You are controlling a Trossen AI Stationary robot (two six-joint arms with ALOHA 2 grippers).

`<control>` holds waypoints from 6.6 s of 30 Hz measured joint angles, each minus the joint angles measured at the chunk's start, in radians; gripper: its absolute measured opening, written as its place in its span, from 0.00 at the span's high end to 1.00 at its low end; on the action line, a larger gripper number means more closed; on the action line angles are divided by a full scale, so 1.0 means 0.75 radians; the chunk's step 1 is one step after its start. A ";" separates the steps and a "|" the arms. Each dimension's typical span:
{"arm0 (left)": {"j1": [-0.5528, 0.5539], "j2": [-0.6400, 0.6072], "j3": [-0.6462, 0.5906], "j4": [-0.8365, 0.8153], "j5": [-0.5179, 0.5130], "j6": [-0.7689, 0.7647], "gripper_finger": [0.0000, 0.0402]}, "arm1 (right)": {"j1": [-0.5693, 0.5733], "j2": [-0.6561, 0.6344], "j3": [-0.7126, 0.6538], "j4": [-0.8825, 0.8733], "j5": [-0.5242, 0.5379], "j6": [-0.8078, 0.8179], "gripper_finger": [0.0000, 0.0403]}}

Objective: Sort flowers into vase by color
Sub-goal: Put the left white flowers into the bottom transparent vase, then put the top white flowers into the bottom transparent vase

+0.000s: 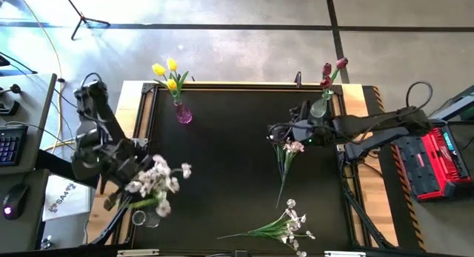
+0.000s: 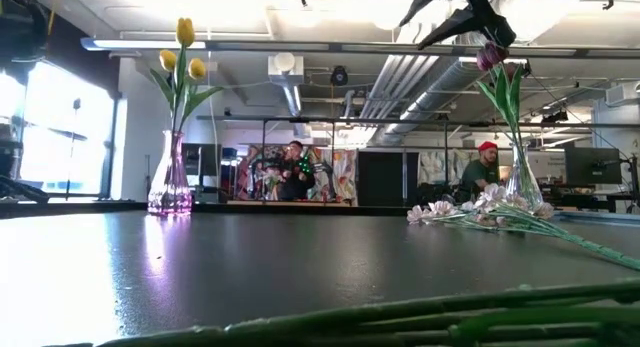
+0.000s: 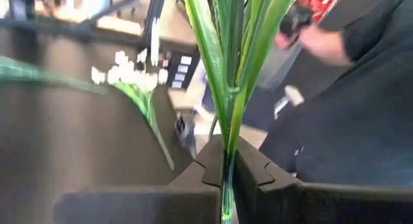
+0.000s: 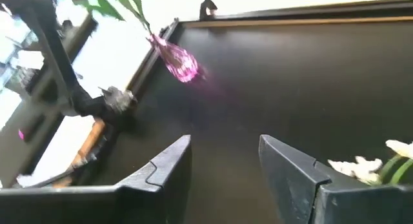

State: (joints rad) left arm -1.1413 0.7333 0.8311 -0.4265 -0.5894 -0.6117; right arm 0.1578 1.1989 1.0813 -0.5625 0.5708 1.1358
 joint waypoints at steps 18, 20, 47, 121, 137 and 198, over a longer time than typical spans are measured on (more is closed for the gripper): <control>-0.576 0.006 -0.174 0.105 -0.568 -0.218 1.00 | 0.063 0.046 0.000 0.168 0.070 0.108 0.58; -0.618 0.021 -0.202 0.104 -0.638 -0.266 1.00 | 0.070 0.046 0.000 0.168 0.070 0.120 0.58; -0.682 0.051 -0.286 -0.038 -0.581 -0.643 0.68 | 0.073 0.046 0.000 0.318 0.051 0.025 0.58; -0.372 -0.058 0.308 -0.014 -0.852 0.123 0.81 | -0.117 0.333 -0.601 0.190 -0.888 0.297 0.94; 0.140 0.160 0.308 0.608 -0.729 0.604 0.67 | -0.161 0.334 -0.226 0.337 -0.764 -0.139 0.99; 1.276 0.688 0.308 0.510 0.331 0.412 0.94 | -0.201 0.405 0.243 0.989 -0.896 -1.097 0.99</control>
State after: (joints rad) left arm -0.1844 1.2495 1.0618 -0.0440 -0.3413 -0.3026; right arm 0.0069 1.5024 1.2633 0.1793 -0.1012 0.3132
